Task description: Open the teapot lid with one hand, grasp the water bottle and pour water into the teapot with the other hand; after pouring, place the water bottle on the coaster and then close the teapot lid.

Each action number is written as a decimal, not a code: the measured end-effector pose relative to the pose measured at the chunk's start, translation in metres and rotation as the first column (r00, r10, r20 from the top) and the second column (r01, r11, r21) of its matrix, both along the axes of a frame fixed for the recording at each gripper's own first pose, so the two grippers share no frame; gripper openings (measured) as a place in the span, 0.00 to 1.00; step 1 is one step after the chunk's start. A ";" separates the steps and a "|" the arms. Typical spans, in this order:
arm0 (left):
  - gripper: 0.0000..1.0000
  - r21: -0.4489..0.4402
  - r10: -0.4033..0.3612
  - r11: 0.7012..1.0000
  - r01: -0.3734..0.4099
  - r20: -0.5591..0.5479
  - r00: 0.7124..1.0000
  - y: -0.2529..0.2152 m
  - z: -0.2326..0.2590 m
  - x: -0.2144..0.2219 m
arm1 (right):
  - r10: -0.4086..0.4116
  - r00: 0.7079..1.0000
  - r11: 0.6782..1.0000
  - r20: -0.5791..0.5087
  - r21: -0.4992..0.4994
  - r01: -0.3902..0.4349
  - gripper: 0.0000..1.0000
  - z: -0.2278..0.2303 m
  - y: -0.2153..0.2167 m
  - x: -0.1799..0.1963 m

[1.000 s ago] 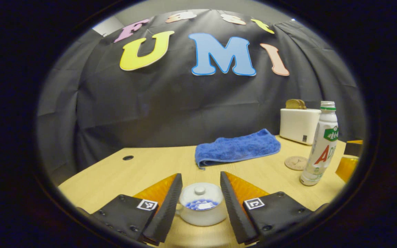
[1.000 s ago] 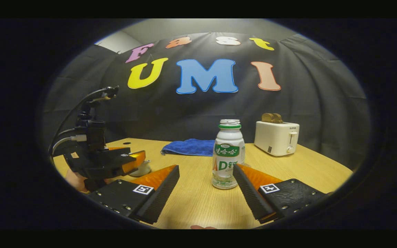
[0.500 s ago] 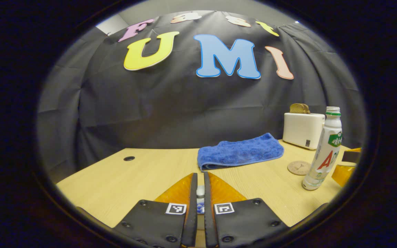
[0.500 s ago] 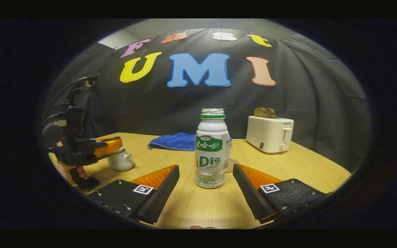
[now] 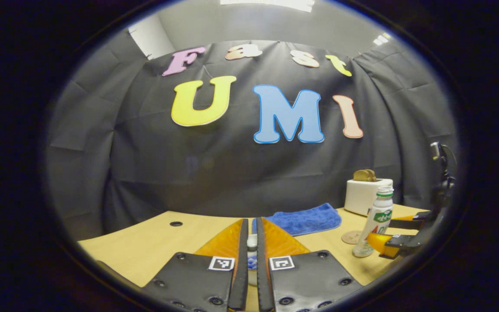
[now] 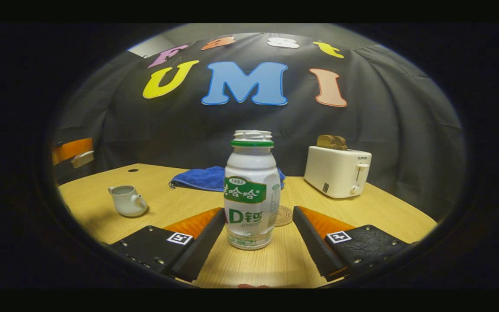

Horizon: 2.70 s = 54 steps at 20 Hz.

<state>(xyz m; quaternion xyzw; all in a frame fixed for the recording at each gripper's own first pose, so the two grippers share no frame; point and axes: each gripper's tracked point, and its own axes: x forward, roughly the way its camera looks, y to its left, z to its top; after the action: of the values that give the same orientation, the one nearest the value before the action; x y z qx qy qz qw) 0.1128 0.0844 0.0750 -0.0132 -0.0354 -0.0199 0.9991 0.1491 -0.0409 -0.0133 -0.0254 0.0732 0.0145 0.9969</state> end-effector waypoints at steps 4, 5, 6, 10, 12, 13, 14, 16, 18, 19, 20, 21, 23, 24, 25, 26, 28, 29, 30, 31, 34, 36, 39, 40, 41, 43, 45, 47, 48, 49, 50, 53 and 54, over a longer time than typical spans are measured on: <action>0.19 -0.017 0.030 0.999 -0.030 -0.022 0.999 0.018 -0.011 -0.022 | -0.007 0.999 1.000 -0.033 0.026 0.008 0.98 -0.006 0.001 0.018; 0.19 -0.020 0.034 0.999 -0.034 -0.024 0.999 0.020 -0.011 -0.024 | -0.020 0.999 1.000 -0.029 0.022 0.020 0.97 -0.004 0.000 0.021; 0.19 -0.021 0.037 0.999 -0.038 -0.025 0.999 0.022 -0.011 -0.025 | -0.030 0.999 1.000 -0.028 0.008 0.030 0.97 -0.004 -0.001 0.024; 0.19 -0.019 0.038 0.999 -0.038 -0.020 0.999 0.023 -0.008 -0.029 | -0.069 0.997 0.998 -0.043 -0.017 0.068 0.95 -0.007 0.000 0.034; 0.19 -0.010 0.038 0.999 -0.039 -0.014 0.999 0.024 -0.007 -0.034 | -0.089 0.995 0.996 -0.047 -0.017 0.088 0.77 -0.007 -0.003 0.036; 0.19 -0.004 0.038 0.999 -0.038 -0.009 0.999 0.025 -0.006 -0.038 | -0.090 0.995 0.996 -0.045 -0.027 0.088 0.75 -0.005 -0.001 0.035; 0.19 0.001 0.035 0.999 -0.035 -0.006 0.999 0.025 -0.005 -0.041 | -0.086 0.995 0.995 -0.042 -0.055 0.084 0.75 -0.004 0.000 0.035; 0.19 0.000 0.015 1.000 -0.015 -0.010 1.000 0.023 -0.005 -0.049 | -0.074 0.996 0.987 -0.044 -0.149 0.067 0.75 -0.001 0.002 0.033; 0.19 -0.006 -0.013 1.000 0.013 -0.011 1.000 0.018 -0.006 -0.060 | -0.043 0.998 0.971 -0.047 -0.235 0.031 0.75 0.001 0.009 0.030; 0.19 -0.005 -0.022 1.000 0.022 -0.004 1.000 0.017 -0.005 -0.066 | -0.032 0.998 0.961 -0.045 -0.278 0.018 0.75 0.004 0.012 0.029; 0.19 -0.002 -0.024 1.000 0.024 0.000 1.000 0.018 -0.005 -0.073 | -0.022 0.999 0.948 -0.040 -0.317 0.008 0.75 0.007 0.015 0.028; 0.19 0.001 -0.021 1.000 0.021 0.004 1.000 0.020 -0.006 -0.078 | -0.015 0.999 0.936 -0.040 -0.352 0.000 0.75 0.009 0.018 0.027; 0.19 -0.001 -0.028 1.000 0.028 0.000 1.000 0.020 -0.010 -0.086 | 0.004 0.999 0.922 -0.046 -0.387 -0.021 0.75 0.009 0.026 0.026; 0.19 -0.009 -0.035 0.999 0.035 -0.008 0.999 0.020 -0.015 -0.091 | 0.014 0.999 0.917 -0.050 -0.398 -0.033 0.75 0.009 0.030 0.025; 0.19 -0.019 -0.047 0.999 0.047 -0.017 0.999 0.018 -0.020 -0.095 | 0.020 0.998 0.910 -0.052 -0.413 -0.040 0.76 0.010 0.035 0.025; 0.19 -0.030 -0.058 0.998 0.057 -0.024 0.998 0.017 -0.024 -0.101 | 0.025 0.998 0.899 -0.052 -0.436 -0.045 0.75 0.010 0.038 0.025; 0.19 -0.052 -0.075 0.996 0.073 -0.042 0.996 0.017 -0.035 -0.111 | 0.041 0.998 0.872 -0.051 -0.486 -0.061 0.75 0.011 0.046 0.026; 0.19 -0.062 -0.085 0.995 0.082 -0.052 0.995 0.017 -0.039 -0.117 | 0.052 0.997 0.855 -0.052 -0.514 -0.071 0.75 0.011 0.050 0.027; 0.19 -0.068 -0.090 0.994 0.086 -0.059 0.994 0.016 -0.043 -0.121 | 0.063 0.997 0.834 -0.053 -0.546 -0.082 0.75 0.012 0.055 0.028; 0.19 -0.070 -0.096 0.993 0.092 -0.063 0.993 0.016 -0.045 -0.125 | 0.072 0.996 0.810 -0.051 -0.580 -0.088 0.75 0.015 0.060 0.029; 0.16 -0.052 -0.115 0.992 0.111 -0.066 0.991 0.014 -0.054 -0.132 | 0.101 0.994 0.721 -0.047 -0.684 -0.106 0.75 0.020 0.072 0.035; 0.12 -0.044 -0.121 0.992 0.119 -0.056 0.991 0.014 -0.055 -0.138 | 0.115 0.993 0.660 -0.041 -0.744 -0.107 0.75 0.023 0.080 0.041; 0.19 -0.002 -0.130 0.992 0.130 -0.034 0.991 0.010 -0.051 -0.144 | 0.134 0.990 0.584 -0.051 -0.802 -0.121 0.76 0.020 0.092 0.046; 0.16 0.018 -0.129 0.991 0.129 -0.028 0.991 0.009 -0.051 -0.145 | 0.136 0.989 0.559 -0.059 -0.819 -0.126 0.75 0.018 0.094 0.048; 0.15 0.037 -0.130 0.991 0.131 -0.024 0.991 0.007 -0.050 -0.146 | 0.137 0.988 0.533 -0.067 -0.836 -0.130 0.75 0.016 0.096 0.050; 0.19 0.083 -0.134 0.987 0.134 -0.010 0.991 0.004 -0.048 -0.148 | 0.145 0.987 0.472 -0.072 -0.871 -0.133 0.76 0.013 0.101 0.054; 0.19 0.123 -0.147 0.982 0.146 0.000 0.989 -0.004 -0.048 -0.151 | 0.151 0.986 0.410 -0.073 -0.903 -0.130 0.75 0.013 0.105 0.055; 0.18 0.150 -0.156 0.976 0.155 -0.002 0.988 -0.011 -0.053 -0.152 | 0.165 0.984 0.362 -0.073 -0.923 -0.130 0.75 0.011 0.111 0.056; 0.17 0.158 -0.160 0.975 0.158 -0.005 0.987 -0.013 -0.054 -0.151 | 0.170 0.983 0.338 -0.075 -0.932 -0.129 0.75 0.011 0.113 0.056; 0.16 0.161 -0.166 0.973 0.165 -0.008 0.986 -0.015 -0.055 -0.152 | 0.173 0.982 0.311 -0.077 -0.942 -0.129 0.75 0.011 0.115 0.057; 0.16 0.161 -0.170 0.972 0.169 -0.011 0.985 -0.016 -0.058 -0.151 | 0.176 0.981 0.284 -0.076 -0.951 -0.125 0.75 0.013 0.116 0.056; 0.19 0.162 -0.152 0.975 0.154 -0.022 0.988 -0.008 -0.062 -0.149 | 0.175 0.981 0.214 -0.083 -0.969 -0.121 0.75 0.013 0.116 0.056; 0.19 0.158 -0.146 0.976 0.148 -0.024 0.989 -0.006 -0.063 -0.148 | 0.175 0.980 0.195 -0.090 -0.973 -0.124 0.60 0.013 0.116 0.055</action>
<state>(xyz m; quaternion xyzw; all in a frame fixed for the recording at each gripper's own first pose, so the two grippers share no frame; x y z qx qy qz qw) -0.0354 0.0787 0.0120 0.0640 -0.0263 -0.0965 0.9929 0.2042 0.0755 -0.0001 -0.6520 0.0429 0.0615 0.7545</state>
